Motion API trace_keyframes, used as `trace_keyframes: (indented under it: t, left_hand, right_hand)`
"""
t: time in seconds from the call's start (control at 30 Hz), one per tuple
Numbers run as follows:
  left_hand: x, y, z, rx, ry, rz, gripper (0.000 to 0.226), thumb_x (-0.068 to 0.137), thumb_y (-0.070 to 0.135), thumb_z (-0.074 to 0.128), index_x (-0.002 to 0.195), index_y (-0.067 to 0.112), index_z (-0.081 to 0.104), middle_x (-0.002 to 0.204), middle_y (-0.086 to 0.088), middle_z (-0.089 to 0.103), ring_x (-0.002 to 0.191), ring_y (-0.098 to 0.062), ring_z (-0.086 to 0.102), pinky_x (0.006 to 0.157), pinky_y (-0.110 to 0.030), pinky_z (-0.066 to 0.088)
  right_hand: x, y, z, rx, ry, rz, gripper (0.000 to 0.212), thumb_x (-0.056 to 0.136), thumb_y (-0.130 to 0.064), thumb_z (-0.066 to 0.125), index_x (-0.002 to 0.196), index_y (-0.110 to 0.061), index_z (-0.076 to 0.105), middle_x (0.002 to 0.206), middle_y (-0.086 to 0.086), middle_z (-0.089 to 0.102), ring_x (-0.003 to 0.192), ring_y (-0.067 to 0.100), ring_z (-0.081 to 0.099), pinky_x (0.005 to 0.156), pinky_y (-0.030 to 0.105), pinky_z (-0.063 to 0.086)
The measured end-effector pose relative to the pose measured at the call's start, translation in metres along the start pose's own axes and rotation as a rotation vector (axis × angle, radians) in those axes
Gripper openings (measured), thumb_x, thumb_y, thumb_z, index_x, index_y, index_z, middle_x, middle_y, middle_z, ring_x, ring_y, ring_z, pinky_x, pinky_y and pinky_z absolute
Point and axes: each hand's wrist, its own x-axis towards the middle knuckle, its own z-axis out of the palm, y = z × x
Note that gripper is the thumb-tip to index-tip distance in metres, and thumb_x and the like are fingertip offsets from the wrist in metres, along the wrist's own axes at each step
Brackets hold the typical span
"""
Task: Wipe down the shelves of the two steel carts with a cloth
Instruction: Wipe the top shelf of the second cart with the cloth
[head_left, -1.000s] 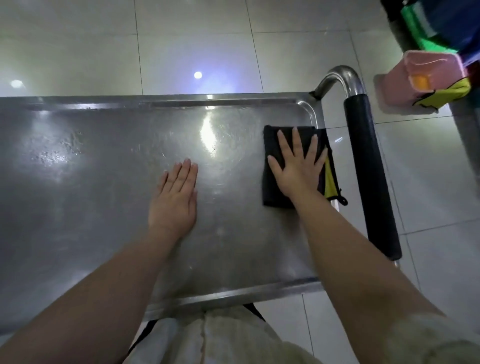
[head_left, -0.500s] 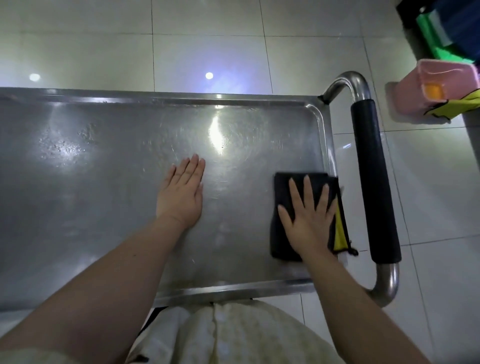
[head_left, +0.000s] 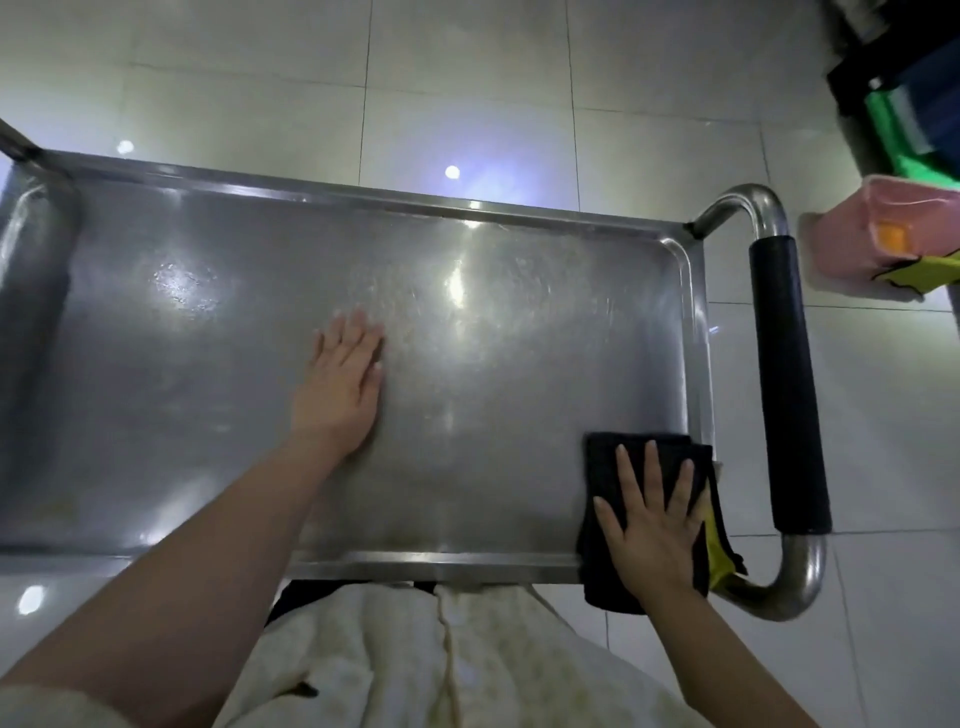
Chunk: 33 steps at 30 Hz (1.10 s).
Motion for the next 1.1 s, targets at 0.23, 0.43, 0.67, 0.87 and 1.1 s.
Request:
trace_keyframes:
  t: [0.23, 0.43, 0.67, 0.87, 1.1]
  left_hand:
    - [-0.052, -0.129, -0.045, 0.226, -0.137, 0.005, 0.054, 0.102, 0.032, 0.037, 0.152, 0.017, 0.023, 0.16, -0.007, 0.017, 0.148, -0.027, 0.01, 0.117, -0.042, 0.002]
    - [-0.054, -0.141, -0.044, 0.231, -0.156, 0.11, 0.056, 0.103, 0.034, 0.029, 0.154, 0.016, 0.014, 0.161, -0.003, 0.008, 0.149, -0.021, 0.004, 0.119, -0.041, -0.002]
    - [-0.056, -0.148, -0.044, 0.187, -0.132, 0.157, 0.053, 0.103, 0.025, 0.03, 0.153, 0.014, 0.017, 0.16, -0.006, 0.014, 0.148, -0.022, 0.008, 0.119, -0.046, 0.0]
    - [-0.057, -0.146, -0.044, 0.189, -0.118, 0.13, 0.055, 0.103, 0.028, 0.027, 0.154, 0.017, 0.012, 0.161, -0.003, 0.008, 0.149, -0.02, 0.004, 0.119, -0.044, -0.002]
    - [-0.057, -0.139, -0.041, 0.199, -0.132, 0.114, 0.056, 0.101, 0.028, 0.028, 0.154, 0.018, 0.012, 0.162, -0.003, 0.009, 0.148, -0.02, 0.007, 0.119, -0.045, 0.001]
  right_hand:
    - [-0.003, -0.024, 0.008, 0.021, 0.054, 0.151, 0.068, 0.088, -0.068, 0.005, 0.149, -0.042, -0.011, 0.164, 0.0, 0.001, 0.147, 0.041, -0.005, 0.115, 0.063, -0.001]
    - [-0.023, -0.156, 0.02, 0.083, 0.071, 0.248, 0.066, 0.083, -0.072, -0.012, 0.14, -0.046, -0.032, 0.162, -0.006, -0.018, 0.146, 0.039, -0.015, 0.114, 0.063, -0.002]
    - [-0.069, -0.386, 0.034, 0.152, 0.128, -0.087, 0.067, 0.095, -0.064, 0.017, 0.155, -0.036, 0.006, 0.164, -0.002, 0.002, 0.147, 0.043, -0.004, 0.112, 0.068, -0.001]
    - [-0.057, -0.336, 0.037, 0.126, 0.175, -0.073, 0.065, 0.093, -0.067, 0.023, 0.152, -0.047, 0.005, 0.163, -0.011, 0.004, 0.148, 0.035, 0.0, 0.116, 0.059, -0.005]
    - [-0.02, -0.177, 0.023, 0.247, 0.081, 0.478, 0.065, 0.089, -0.069, 0.012, 0.149, -0.05, -0.007, 0.163, -0.012, -0.006, 0.148, 0.032, -0.009, 0.116, 0.059, -0.001]
